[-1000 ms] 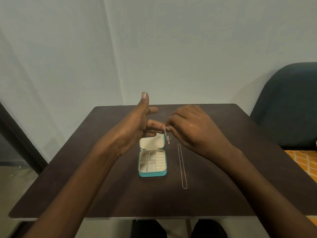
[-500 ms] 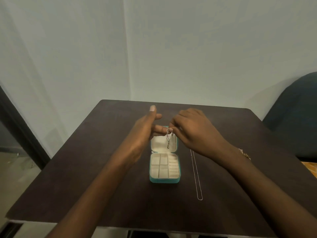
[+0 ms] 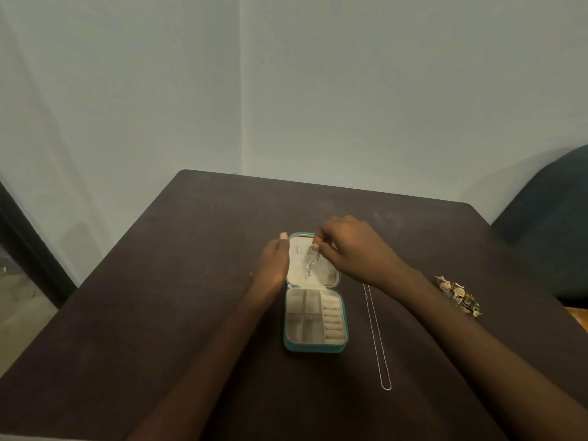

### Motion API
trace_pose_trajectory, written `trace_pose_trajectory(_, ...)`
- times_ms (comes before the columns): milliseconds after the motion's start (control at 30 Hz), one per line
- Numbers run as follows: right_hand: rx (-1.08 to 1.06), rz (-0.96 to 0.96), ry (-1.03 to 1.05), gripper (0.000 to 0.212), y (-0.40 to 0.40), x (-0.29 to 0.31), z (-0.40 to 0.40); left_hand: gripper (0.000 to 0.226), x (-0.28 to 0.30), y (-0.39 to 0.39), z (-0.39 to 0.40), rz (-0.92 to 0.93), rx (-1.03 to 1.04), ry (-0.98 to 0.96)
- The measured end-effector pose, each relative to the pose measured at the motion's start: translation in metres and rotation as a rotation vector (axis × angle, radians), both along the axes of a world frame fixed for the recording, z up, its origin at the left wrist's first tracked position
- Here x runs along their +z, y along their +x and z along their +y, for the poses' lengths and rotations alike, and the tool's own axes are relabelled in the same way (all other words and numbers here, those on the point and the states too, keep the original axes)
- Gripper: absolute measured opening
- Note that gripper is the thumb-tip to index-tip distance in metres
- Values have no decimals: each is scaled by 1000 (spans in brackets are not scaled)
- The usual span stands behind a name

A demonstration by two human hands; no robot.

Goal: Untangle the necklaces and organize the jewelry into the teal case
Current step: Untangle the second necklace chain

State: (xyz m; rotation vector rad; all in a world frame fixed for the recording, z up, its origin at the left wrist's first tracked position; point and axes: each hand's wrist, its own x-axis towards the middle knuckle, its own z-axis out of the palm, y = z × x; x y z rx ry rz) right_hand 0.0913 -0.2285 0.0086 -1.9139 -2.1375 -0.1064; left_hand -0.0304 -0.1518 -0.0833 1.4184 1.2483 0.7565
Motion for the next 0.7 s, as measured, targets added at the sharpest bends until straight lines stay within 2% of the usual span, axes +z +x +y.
trace_pose_trajectory(100, -37, 17, -39, 18, -1, -8, 9, 79, -14, 7, 12, 1, 2, -55)
trace_pose_trajectory(267, -69, 19, -104, 18, -5, -18, 21, 57, 0, 5, 4, -127, 40, -50)
trace_pose_trajectory(433, -76, 10, -150, 18, -8, -22, 26, 63, -6, 7, 14, -294, 71, -73)
trace_pose_trajectory(567, -101, 17, -156, 19, -9, -28, 31, 64, -11, 8, 18, -356, 42, -64)
trace_pose_trajectory(700, -134, 60, -140, 20, -13, -36, 38, 29, -14, 1, 15, -373, -1, -53)
